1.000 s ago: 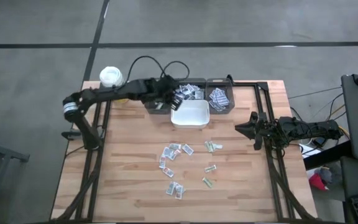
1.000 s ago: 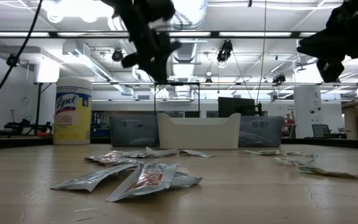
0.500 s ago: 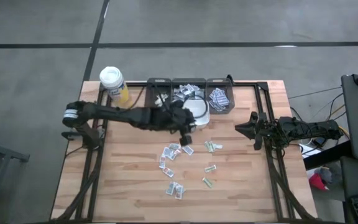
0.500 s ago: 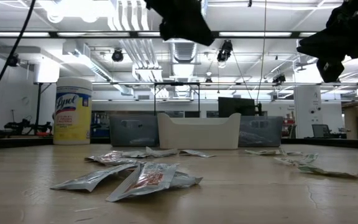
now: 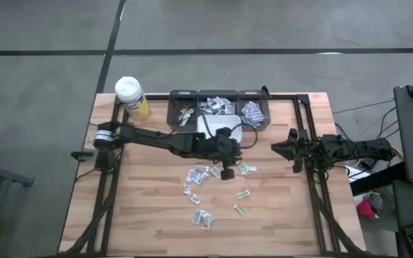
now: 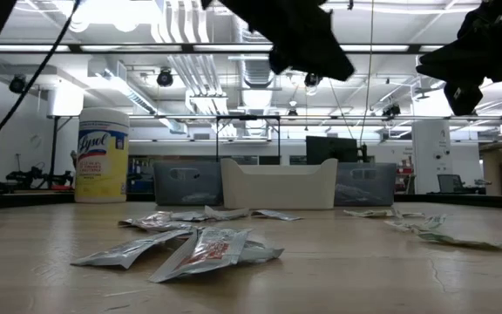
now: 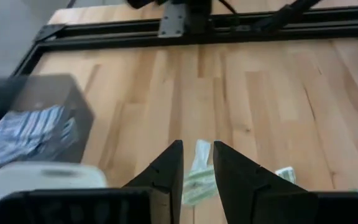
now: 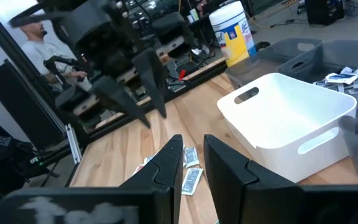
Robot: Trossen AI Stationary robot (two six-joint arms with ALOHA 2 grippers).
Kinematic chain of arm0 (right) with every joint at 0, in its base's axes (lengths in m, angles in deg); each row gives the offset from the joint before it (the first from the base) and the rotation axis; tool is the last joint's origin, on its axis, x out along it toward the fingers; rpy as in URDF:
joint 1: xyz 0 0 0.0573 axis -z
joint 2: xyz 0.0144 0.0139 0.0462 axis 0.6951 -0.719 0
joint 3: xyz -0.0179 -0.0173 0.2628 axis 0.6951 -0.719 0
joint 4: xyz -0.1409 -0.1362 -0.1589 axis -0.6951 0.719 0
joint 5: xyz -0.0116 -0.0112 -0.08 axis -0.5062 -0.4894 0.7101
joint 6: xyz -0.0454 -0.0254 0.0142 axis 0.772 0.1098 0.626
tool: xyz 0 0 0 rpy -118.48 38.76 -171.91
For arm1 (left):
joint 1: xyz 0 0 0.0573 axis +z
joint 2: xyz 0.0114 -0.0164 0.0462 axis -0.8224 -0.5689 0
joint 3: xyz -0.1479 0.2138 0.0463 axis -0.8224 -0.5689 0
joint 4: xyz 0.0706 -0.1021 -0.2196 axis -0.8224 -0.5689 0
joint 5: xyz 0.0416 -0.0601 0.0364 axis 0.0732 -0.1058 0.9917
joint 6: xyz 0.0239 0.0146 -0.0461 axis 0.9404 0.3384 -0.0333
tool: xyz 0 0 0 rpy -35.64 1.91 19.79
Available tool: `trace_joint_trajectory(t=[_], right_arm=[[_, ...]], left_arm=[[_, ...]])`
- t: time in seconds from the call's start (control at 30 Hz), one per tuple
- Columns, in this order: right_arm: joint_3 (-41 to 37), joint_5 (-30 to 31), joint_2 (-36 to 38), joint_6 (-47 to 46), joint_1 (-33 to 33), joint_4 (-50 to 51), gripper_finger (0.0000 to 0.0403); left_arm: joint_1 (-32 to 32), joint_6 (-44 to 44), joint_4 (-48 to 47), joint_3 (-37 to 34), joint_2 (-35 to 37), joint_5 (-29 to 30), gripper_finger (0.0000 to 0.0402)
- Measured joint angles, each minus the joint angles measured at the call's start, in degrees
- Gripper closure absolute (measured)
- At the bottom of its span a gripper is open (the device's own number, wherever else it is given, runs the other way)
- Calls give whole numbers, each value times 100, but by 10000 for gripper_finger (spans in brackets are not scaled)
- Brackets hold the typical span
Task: Pick & Place First Aid Supplies
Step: Put the green bandage pack into the left black bin
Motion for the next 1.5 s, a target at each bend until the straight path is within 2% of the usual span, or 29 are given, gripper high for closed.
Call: trace_joint_trajectory(t=[0.13, 0.43, 0.67, 1.5], right_arm=[[0, 2, 0, 0, 0, 0, 339], [0, 2, 0, 0, 2, 0, 339], [0, 2, 0, 0, 1, 0, 339], [0, 2, -2, 0, 2, 2, 339]], left_arm=[[-1, 361, -303, 705, -577, -170, 314], [12, 830, -2356, 2599, -2034, -172, 314], [15, 1139, -2875, 3365, -2752, -168, 314], [146, 536, -2586, 2553, -2876, -146, 314]])
